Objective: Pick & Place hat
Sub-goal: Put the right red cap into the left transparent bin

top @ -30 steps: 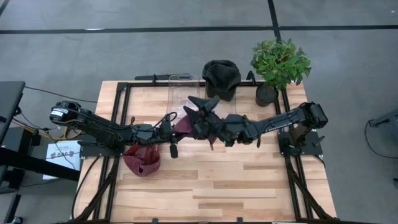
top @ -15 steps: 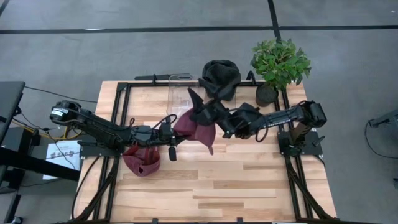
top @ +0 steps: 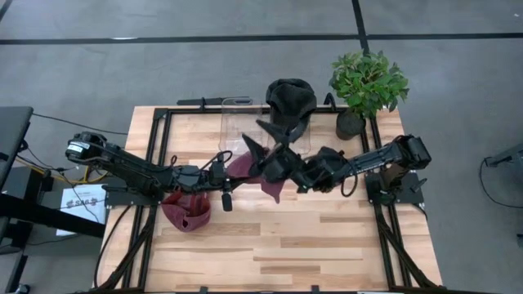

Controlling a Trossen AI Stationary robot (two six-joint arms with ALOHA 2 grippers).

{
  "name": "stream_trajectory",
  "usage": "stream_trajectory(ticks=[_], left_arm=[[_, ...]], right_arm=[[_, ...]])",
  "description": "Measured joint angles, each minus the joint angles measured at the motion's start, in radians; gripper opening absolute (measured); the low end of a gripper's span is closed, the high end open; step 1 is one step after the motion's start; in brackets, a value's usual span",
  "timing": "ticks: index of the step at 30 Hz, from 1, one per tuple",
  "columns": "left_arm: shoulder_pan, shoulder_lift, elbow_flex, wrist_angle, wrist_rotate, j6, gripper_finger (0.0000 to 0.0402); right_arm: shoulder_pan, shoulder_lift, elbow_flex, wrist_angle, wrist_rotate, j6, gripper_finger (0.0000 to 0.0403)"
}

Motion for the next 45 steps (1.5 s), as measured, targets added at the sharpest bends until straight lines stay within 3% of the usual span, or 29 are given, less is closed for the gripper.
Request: stream_trajectory(ticks=[8, 13, 19, 23, 27, 34, 45], left_arm=[[0.0, 0.0, 0.0, 0.007, -0.026, 0.0, 0.0015], [0.0, 0.0, 0.0, 0.016, -0.046, -0.001, 0.0015], [0.0, 0.0, 0.0, 0.021, -0.051, -0.003, 0.0015], [0.0, 0.0, 0.0, 0.021, -0.096, 0.014, 0.0015], [0.001, -0.001, 0.0, 0.021, -0.129, 0.023, 0.0015], [-0.004, -0.035, 0.0, 0.009, -0.129, 0.028, 0.0015], [-0.003, -0.041, 0.0, -0.003, -0.137, 0.029, 0.0015]], right_arm=[[0.058, 0.0, 0.0, -0.002, -0.028, -0.027, 0.0258], [0.059, 0.0, 0.0, -0.096, -0.028, -0.032, 0.0258], [0.03, 0.067, -0.001, -0.078, 0.021, -0.087, 0.0258], [0.068, 0.065, 0.002, -0.096, 0.034, -0.133, 0.0258], [0.105, 0.028, 0.001, -0.134, 0.109, -0.171, 0.0258], [0.11, -0.048, 0.001, -0.354, 0.231, -0.169, 0.0258], [0.131, -0.128, 0.002, -0.227, 0.194, -0.163, 0.0258]])
